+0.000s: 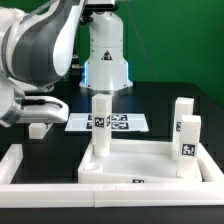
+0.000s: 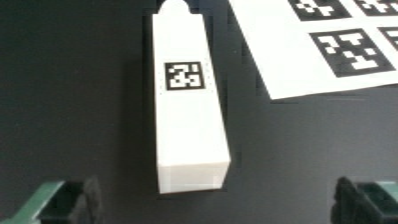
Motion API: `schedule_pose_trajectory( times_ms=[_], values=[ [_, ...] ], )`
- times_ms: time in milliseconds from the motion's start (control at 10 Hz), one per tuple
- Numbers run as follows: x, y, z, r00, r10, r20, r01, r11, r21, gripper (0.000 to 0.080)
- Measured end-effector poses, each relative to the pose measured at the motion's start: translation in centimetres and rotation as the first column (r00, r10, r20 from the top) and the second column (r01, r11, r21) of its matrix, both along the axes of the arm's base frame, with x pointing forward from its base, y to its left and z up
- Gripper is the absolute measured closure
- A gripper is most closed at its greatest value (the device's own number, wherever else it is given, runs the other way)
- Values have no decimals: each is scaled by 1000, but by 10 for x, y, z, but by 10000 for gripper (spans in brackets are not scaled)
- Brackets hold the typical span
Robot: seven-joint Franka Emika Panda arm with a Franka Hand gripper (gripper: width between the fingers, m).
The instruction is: Assemble desk
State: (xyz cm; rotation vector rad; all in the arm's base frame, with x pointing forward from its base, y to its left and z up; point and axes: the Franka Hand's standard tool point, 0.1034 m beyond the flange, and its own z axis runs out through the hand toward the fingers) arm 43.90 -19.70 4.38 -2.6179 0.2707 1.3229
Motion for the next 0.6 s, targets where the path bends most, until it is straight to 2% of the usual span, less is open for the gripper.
schedule_pose_trajectory(
  times_ms=[100, 200, 400, 500, 600],
  values=[
    [-2, 0, -2, 1000, -3, -5, 3, 1000, 1, 150],
    [-12, -2, -13, 999, -15, -33, 15, 1000, 1, 150],
    [-33, 3, -35, 999, -8, -32, 8, 1000, -9, 150],
    [-53, 11, -38, 998, -16, -54, 15, 1000, -3, 150],
    [-50, 9, -38, 999, -16, -50, 16, 1000, -5, 150]
  ],
)
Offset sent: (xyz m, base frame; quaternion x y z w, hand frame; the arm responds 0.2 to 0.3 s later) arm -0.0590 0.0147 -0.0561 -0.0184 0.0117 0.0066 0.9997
